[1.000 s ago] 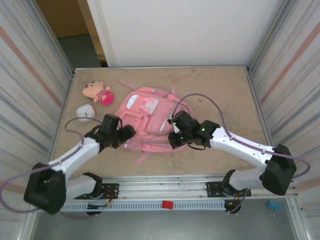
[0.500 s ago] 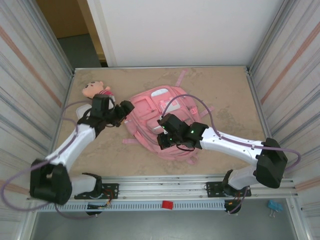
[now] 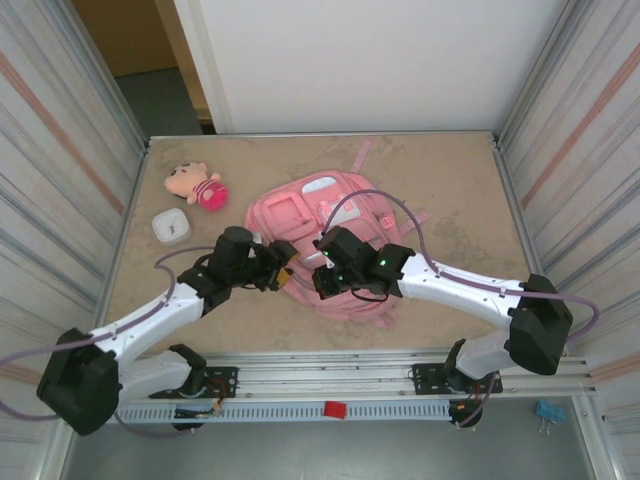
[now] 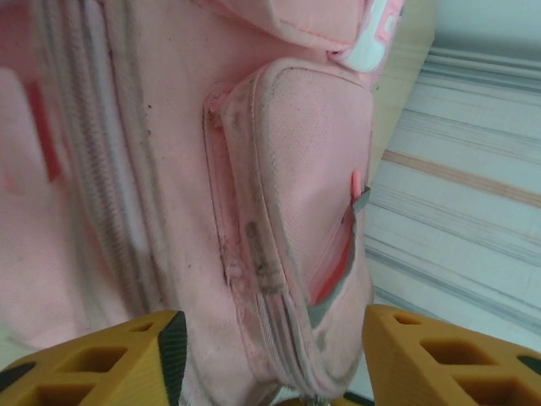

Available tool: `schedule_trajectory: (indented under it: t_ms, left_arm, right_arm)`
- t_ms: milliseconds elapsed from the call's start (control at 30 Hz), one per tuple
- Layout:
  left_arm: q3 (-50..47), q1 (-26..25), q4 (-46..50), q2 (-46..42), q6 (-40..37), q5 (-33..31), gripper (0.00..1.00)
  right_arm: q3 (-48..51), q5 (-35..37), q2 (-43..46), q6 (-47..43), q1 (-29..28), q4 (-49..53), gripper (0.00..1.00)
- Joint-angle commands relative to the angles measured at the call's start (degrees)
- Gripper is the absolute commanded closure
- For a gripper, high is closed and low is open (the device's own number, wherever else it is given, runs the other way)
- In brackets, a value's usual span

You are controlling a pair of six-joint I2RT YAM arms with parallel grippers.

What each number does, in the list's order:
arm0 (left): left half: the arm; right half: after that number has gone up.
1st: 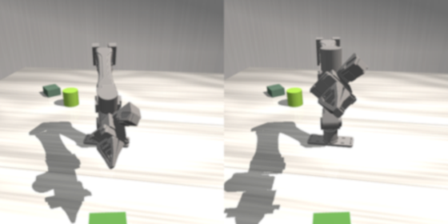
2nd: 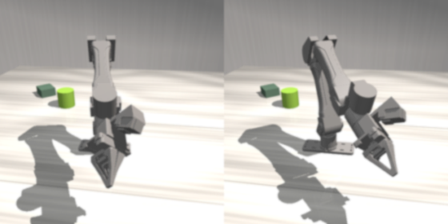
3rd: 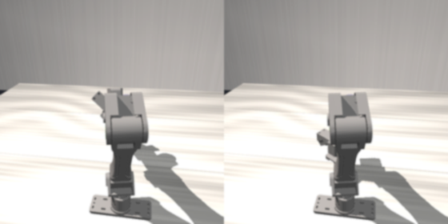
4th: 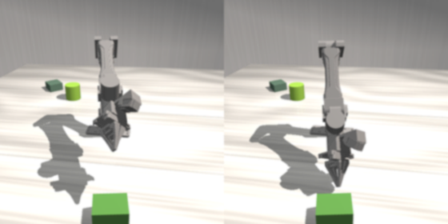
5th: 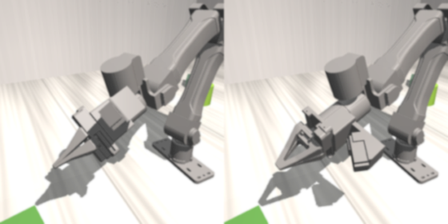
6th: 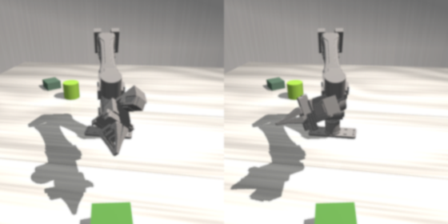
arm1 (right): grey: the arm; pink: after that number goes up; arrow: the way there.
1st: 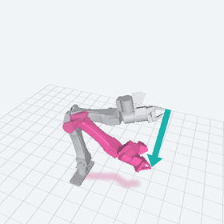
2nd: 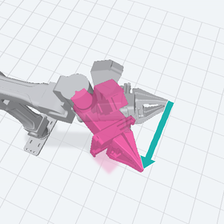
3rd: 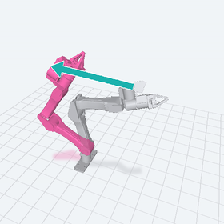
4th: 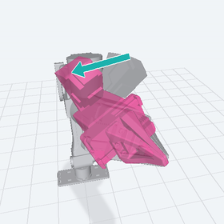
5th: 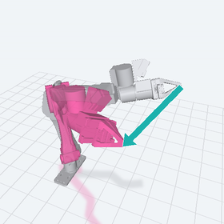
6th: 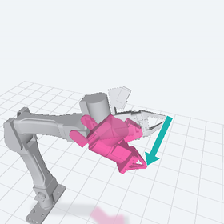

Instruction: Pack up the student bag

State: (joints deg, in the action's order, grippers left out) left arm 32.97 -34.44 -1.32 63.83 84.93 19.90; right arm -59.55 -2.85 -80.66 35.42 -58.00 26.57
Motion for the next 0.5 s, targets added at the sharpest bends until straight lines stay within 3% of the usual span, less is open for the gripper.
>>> schedule_trajectory:
  t_ms: [0, 233, 367, 467]
  left_arm:
    - [2.31, -1.56, -7.44, 2.31, 3.53, -0.29, 0.47]
    - [3.55, -2.83, -9.59, 5.86, 4.2, 0.25, 0.64]
    - [3.33, -1.42, -7.45, 5.83, 2.95, 1.0, 0.88]
    - [3.72, 1.71, 0.23, 3.31, -2.29, 1.85, 1.0]
  right_arm:
    - [0.22, -1.26, 0.34, -0.39, -0.01, -3.68, 1.0]
    - [0.23, -1.72, 0.59, -0.94, -0.01, -4.09, 1.0]
    - [0.26, -1.27, 1.61, -1.38, 0.6, -2.02, 1.0]
    - [2.65, -1.43, 4.5, -1.76, 3.46, -0.09, 1.0]
